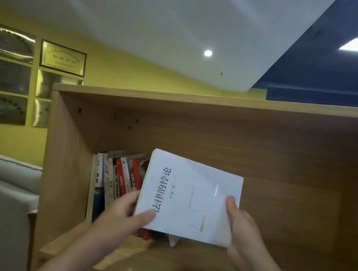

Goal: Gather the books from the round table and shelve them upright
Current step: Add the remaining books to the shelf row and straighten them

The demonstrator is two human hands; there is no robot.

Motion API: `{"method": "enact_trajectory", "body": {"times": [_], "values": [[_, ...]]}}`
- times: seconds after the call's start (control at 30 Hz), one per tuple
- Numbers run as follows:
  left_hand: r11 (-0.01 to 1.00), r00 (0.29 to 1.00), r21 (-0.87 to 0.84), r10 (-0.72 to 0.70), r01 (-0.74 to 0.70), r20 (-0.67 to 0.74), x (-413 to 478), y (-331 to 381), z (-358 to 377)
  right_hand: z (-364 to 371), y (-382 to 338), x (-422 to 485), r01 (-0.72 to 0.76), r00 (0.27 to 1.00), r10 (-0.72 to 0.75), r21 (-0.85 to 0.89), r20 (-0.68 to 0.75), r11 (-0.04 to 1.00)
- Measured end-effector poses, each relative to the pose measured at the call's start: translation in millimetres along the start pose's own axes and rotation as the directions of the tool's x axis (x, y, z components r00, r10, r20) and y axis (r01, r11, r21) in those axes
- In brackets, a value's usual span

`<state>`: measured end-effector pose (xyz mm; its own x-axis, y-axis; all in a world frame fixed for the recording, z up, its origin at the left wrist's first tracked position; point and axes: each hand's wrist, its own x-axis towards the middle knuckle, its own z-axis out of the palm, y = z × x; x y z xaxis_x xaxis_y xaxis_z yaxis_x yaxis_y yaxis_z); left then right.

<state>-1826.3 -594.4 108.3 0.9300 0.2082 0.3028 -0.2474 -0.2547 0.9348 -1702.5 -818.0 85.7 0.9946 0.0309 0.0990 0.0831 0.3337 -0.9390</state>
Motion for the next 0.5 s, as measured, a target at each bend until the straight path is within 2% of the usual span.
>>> {"method": "enact_trajectory", "body": {"times": [0.07, 0.1, 0.13, 0.17, 0.2, 0.23, 0.27, 0.33, 0.37, 0.4, 0.5], "values": [[0.995, 0.997, -0.100, -0.017, 0.009, -0.078, 5, -3, 16, 6, 13, 5, -0.052, 0.999, 0.051, 0.025, 0.015, 0.998], [0.990, 0.989, -0.141, -0.017, -0.003, -0.145, 10, -2, 20, 9, 17, 5, -0.028, 1.000, 0.028, -0.020, 0.002, 0.999], [0.988, 0.980, -0.151, -0.010, -0.021, -0.198, 15, 2, 21, 11, 22, 5, 0.034, 0.999, -0.037, -0.140, -0.015, 0.990], [0.991, 0.974, -0.131, 0.012, -0.042, -0.224, 20, 6, 21, 12, 24, 1, 0.121, 0.990, -0.139, -0.347, -0.026, 0.930], [0.994, 0.971, -0.092, 0.038, -0.061, -0.235, 26, 11, 21, 12, 28, 1, 0.212, 0.971, -0.236, -0.566, 0.030, 0.797], [0.997, 0.970, -0.027, 0.067, -0.076, -0.233, 31, 18, 20, 11, 30, -1, 0.304, 0.946, -0.289, -0.720, 0.148, 0.624], [0.995, 0.971, 0.053, 0.091, -0.081, -0.222, 39, 25, 20, 12, 32, -1, 0.375, 0.924, -0.268, -0.785, 0.273, 0.493], [0.980, 0.978, 0.188, 0.104, -0.070, -0.178, 57, 38, 24, 17, 37, 2, 0.479, 0.878, -0.201, -0.805, 0.435, 0.350], [0.968, 0.982, 0.243, 0.096, -0.055, -0.161, 68, 42, 26, 19, 40, 6, 0.510, 0.860, -0.181, -0.796, 0.477, 0.327], [0.953, 0.984, 0.301, 0.089, -0.040, -0.151, 77, 45, 29, 22, 43, 9, 0.521, 0.851, -0.145, -0.774, 0.505, 0.361], [0.917, 0.989, 0.399, 0.061, -0.001, -0.137, 101, 46, 38, 36, 48, 12, 0.452, 0.822, -0.030, -0.618, 0.569, 0.643]]}}
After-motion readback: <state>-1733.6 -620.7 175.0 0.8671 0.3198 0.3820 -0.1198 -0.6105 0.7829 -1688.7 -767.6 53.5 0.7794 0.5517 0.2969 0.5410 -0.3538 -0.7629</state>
